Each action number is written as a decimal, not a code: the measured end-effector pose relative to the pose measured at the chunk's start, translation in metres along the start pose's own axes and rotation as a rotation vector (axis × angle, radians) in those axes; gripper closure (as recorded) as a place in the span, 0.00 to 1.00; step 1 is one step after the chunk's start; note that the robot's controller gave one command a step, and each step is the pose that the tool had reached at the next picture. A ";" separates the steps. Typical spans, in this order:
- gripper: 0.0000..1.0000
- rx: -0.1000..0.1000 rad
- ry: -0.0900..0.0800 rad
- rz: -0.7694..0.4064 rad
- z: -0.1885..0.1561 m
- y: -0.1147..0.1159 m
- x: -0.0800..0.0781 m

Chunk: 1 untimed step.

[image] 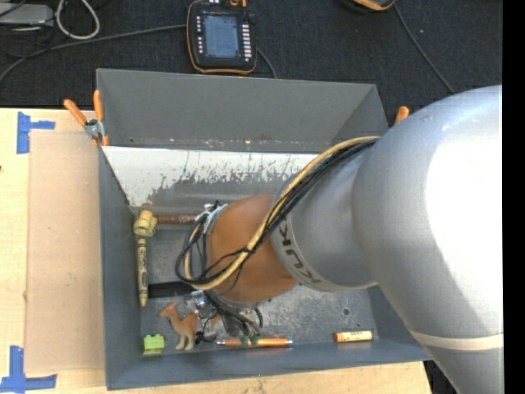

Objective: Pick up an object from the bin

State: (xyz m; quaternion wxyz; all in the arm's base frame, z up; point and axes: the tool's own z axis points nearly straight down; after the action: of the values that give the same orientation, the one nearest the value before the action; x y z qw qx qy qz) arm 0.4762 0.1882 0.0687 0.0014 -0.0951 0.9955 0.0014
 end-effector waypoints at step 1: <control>1.00 0.000 0.000 0.001 0.000 0.000 0.000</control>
Offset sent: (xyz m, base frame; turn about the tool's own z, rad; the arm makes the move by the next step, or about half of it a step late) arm 0.0000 0.0001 0.0781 0.0003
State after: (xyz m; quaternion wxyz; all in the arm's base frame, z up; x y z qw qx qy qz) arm 0.4762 0.1882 0.0687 0.0014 -0.0949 0.9955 0.0014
